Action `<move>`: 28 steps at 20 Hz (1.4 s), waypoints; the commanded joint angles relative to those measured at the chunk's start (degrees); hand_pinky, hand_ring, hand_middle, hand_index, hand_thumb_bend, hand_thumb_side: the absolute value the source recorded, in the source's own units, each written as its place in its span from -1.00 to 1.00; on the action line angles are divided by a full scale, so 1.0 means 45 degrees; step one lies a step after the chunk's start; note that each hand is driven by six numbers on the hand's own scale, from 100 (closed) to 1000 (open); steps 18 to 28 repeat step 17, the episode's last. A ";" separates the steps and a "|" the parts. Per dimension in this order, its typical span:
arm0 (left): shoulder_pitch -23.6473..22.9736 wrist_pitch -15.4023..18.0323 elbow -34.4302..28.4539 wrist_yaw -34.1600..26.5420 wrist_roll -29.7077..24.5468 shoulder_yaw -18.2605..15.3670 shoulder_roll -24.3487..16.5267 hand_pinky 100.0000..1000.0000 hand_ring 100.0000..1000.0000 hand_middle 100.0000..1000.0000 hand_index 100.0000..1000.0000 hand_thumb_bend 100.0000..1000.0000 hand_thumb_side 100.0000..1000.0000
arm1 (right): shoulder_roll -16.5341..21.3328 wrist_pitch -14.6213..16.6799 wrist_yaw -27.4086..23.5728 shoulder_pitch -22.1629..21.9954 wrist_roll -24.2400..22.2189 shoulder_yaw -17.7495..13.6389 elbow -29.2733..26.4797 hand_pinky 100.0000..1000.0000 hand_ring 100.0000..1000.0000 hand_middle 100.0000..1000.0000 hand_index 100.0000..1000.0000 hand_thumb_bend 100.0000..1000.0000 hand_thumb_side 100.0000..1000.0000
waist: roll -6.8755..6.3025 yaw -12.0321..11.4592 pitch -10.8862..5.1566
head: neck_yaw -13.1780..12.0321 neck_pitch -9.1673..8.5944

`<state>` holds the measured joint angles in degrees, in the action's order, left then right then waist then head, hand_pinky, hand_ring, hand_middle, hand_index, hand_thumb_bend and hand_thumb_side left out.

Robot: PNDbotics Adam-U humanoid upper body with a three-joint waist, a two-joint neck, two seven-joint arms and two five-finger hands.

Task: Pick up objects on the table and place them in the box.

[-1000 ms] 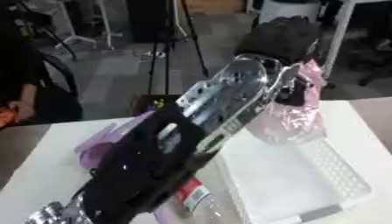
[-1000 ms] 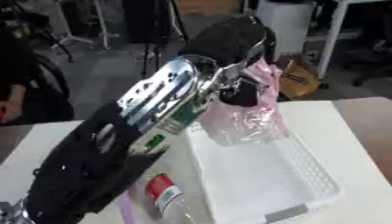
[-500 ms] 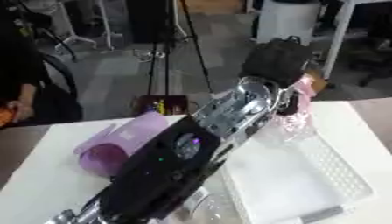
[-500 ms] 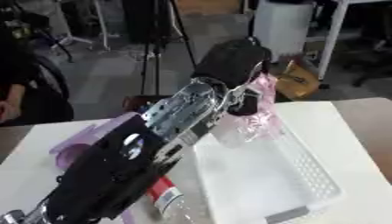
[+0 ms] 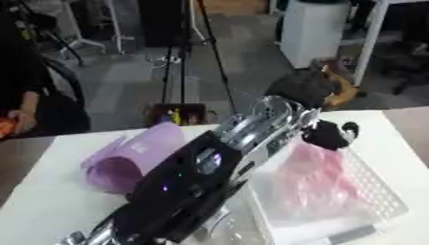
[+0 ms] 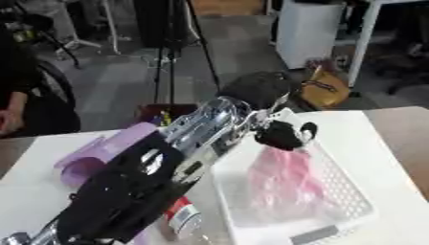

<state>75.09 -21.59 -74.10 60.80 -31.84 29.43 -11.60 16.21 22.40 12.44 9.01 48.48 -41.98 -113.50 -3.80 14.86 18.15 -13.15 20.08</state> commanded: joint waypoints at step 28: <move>-0.0133 -0.1474 -0.7453 -0.1583 0.2699 -0.2976 -0.1774 0.58 0.38 0.57 0.86 -0.56 0.64 | 0.0234 0.0820 0.0055 -0.0071 0.0776 -0.0280 -0.0242 0.24 0.02 -0.06 -0.06 -1.00 -0.05 | 0.0136 -0.0357 -0.0208 | 0.0288 0.0308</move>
